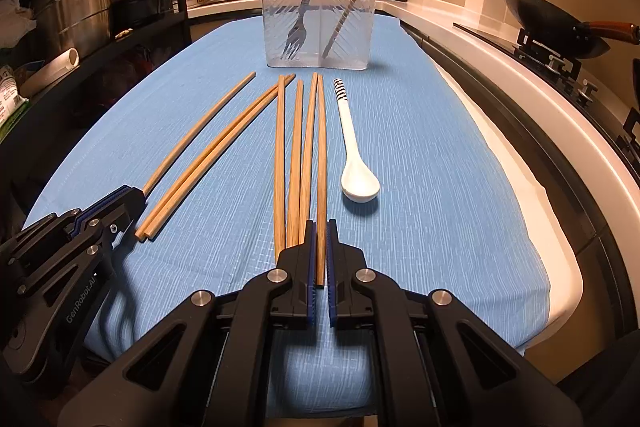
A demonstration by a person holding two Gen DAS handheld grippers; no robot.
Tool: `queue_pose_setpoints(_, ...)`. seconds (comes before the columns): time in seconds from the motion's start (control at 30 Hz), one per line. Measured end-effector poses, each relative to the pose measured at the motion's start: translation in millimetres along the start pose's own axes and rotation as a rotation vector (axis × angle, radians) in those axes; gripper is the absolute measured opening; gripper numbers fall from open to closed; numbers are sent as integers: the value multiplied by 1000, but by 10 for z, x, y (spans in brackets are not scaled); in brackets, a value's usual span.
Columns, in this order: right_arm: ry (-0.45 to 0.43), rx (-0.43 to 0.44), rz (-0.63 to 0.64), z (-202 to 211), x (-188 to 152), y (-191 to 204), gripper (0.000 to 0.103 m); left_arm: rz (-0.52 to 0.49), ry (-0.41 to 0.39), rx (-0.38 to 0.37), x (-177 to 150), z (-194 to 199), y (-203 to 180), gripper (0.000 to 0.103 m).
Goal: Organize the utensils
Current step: 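Close the left tool on one wooden chopstick while the right tool grasps another, then lift both held chopsticks and carry them over the clear holder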
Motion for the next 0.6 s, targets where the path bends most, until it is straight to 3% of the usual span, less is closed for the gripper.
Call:
queue_pose_setpoints(0.33,-54,4,-11,112,97,-3,4,3,-41,12,65,120,24,5)
queue_pose_setpoints(0.6,-212,-2,19,501,344,18,4,-36,-134,13,319,423,-27,5)
Point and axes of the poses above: each gripper's, at about its wrist camera, not at the fingertips, and z roughly against the way its jaws point, y to its left, x to its top, the point moved 10 cm from there along -z, roughly the way its jaws point
